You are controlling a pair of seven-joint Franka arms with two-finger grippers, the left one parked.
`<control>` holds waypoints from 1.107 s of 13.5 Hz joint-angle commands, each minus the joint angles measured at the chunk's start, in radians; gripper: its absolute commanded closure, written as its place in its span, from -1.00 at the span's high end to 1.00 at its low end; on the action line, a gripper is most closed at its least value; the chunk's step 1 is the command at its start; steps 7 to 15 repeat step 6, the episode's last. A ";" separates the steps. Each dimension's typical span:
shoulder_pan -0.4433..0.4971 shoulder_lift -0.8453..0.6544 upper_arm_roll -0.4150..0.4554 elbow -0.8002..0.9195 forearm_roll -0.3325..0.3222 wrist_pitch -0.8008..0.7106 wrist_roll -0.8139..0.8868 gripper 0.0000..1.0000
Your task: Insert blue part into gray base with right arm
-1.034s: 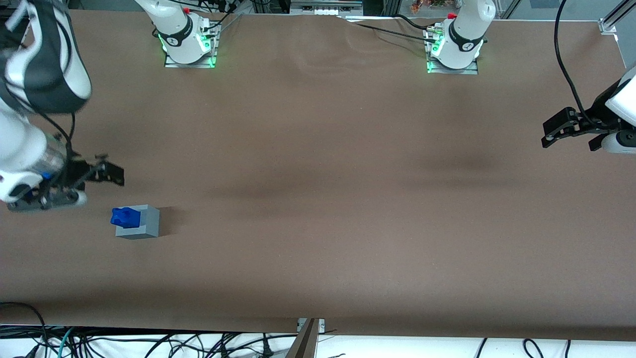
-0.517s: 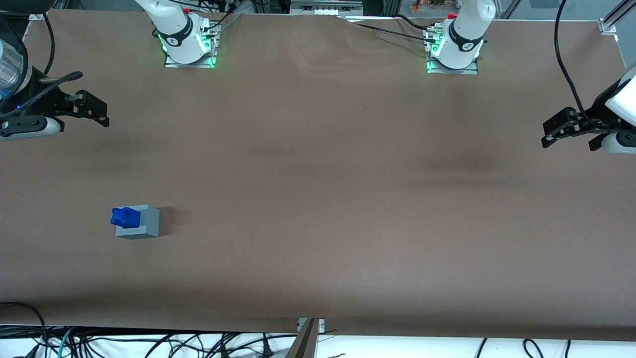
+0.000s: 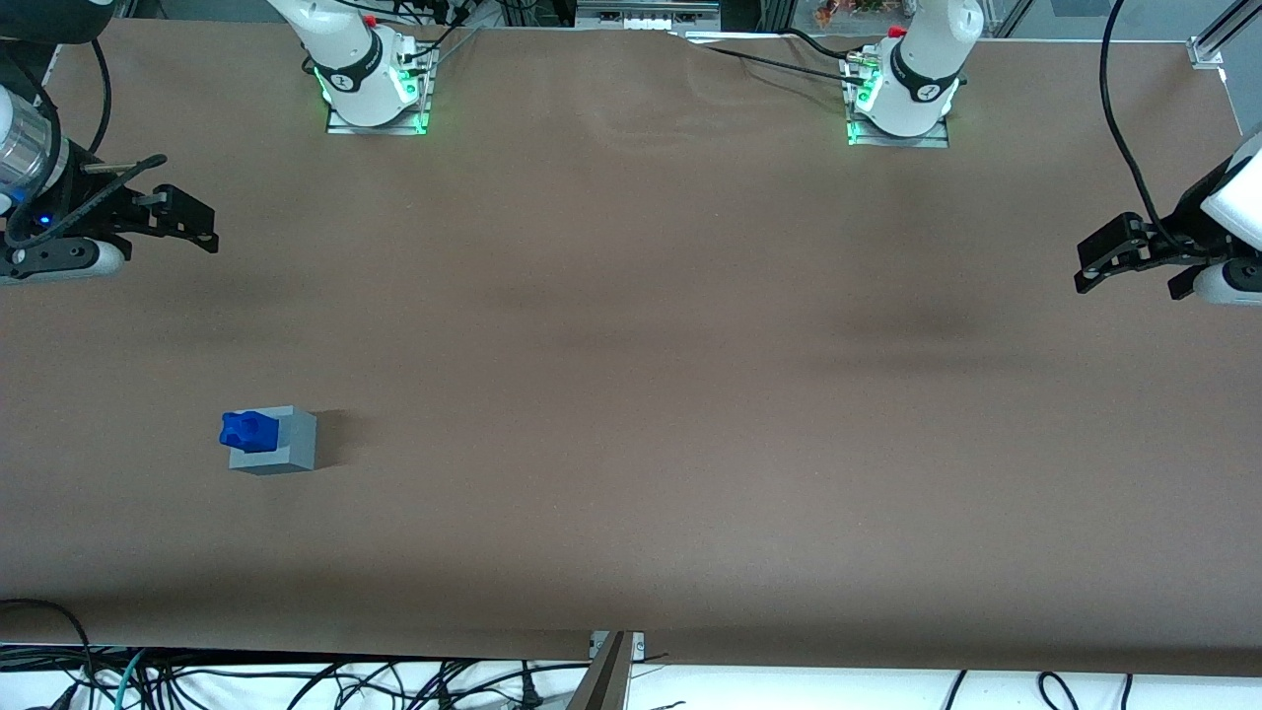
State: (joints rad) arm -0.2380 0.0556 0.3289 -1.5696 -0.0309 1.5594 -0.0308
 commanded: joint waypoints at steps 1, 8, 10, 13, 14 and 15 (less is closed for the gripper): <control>0.049 -0.014 -0.047 -0.006 0.019 -0.010 -0.008 0.98; 0.065 -0.013 -0.057 -0.004 0.017 -0.013 -0.008 0.98; 0.065 -0.013 -0.057 -0.004 0.017 -0.013 -0.008 0.98; 0.065 -0.013 -0.057 -0.004 0.017 -0.013 -0.008 0.98; 0.065 -0.013 -0.057 -0.004 0.017 -0.013 -0.008 0.98; 0.065 -0.013 -0.057 -0.004 0.017 -0.013 -0.008 0.98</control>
